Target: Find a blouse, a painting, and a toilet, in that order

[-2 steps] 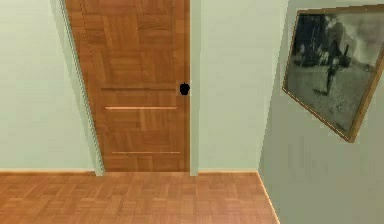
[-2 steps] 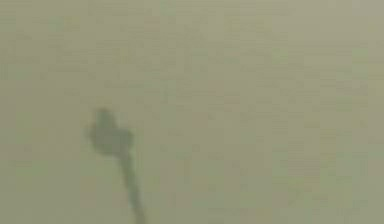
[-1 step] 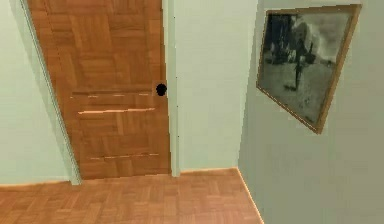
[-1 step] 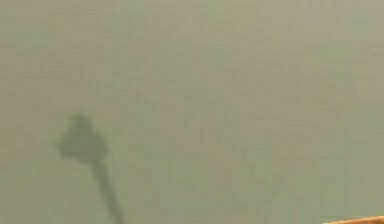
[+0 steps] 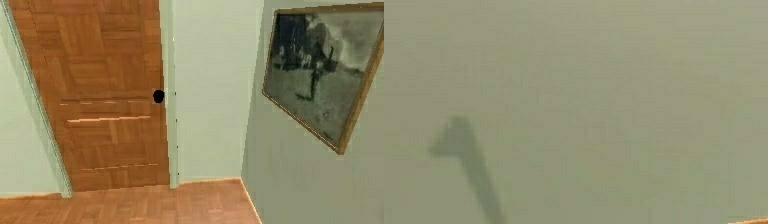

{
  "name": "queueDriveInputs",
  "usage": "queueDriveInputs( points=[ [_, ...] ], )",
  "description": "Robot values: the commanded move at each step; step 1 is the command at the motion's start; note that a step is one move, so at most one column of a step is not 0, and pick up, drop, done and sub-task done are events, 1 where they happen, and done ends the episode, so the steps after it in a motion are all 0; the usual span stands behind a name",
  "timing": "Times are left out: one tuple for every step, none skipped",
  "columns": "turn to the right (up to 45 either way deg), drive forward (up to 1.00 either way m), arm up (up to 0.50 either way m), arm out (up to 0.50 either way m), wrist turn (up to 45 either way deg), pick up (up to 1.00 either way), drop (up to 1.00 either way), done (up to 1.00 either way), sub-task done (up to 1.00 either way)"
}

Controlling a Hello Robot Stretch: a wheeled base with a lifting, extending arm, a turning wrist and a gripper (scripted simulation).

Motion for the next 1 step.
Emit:
queueDriveInputs(
  points=[
    [27.0,0.0,0.0,0.0,0.0,0.0,0.0,0.0,0.0]
  ],
)
